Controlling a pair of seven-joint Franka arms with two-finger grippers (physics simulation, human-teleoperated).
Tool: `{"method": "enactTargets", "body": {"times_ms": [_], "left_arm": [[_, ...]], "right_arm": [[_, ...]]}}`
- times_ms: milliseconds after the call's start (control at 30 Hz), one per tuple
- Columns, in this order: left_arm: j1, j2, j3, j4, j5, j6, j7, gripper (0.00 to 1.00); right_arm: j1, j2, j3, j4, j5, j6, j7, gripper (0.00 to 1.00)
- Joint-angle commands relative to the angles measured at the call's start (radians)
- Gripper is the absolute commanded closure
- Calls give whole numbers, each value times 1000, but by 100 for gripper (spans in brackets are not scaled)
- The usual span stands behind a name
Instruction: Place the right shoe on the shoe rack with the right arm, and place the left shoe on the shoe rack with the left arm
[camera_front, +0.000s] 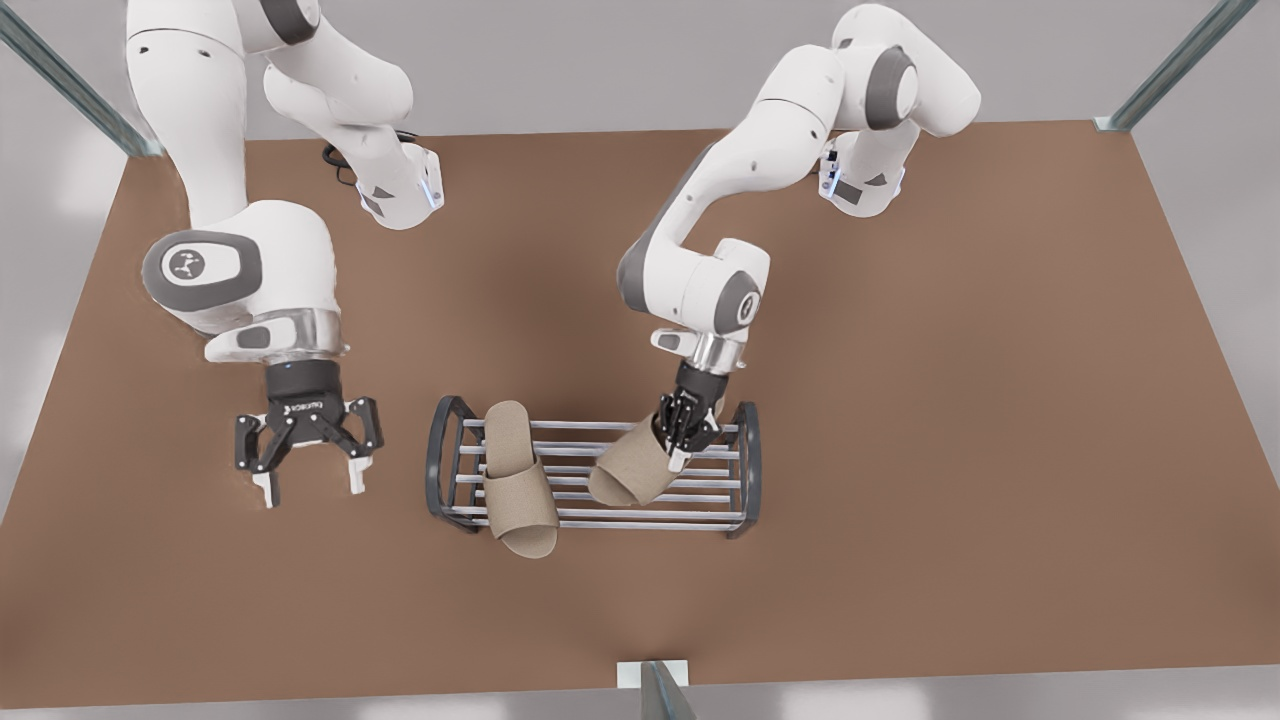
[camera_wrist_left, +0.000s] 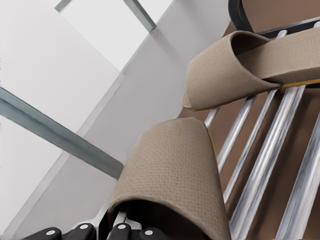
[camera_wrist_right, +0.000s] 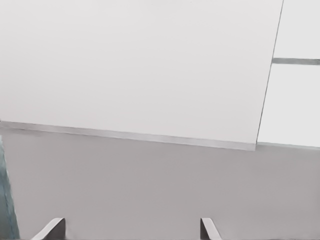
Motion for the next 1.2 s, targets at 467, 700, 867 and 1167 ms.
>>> {"method": "enactTargets", "body": {"times_ms": [467, 700, 867, 1167], "left_arm": [[26, 21, 0, 23, 453, -1, -243, 0], [-124, -351, 48, -265, 445, 7, -246, 0], [15, -507, 289, -462, -88, 1, -485, 0], [756, -428, -276, -173, -848, -1, -1047, 0]], "right_arm": [[-39, 65, -178, -28, 1663, -1066, -1908, 0], [-32, 53, -178, 21, 1651, -1068, -1882, 0], [-37, 53, -178, 43, 1655, -1078, -1882, 0], [-37, 29, -181, 87, 1665, -1177, -1884, 0]]}}
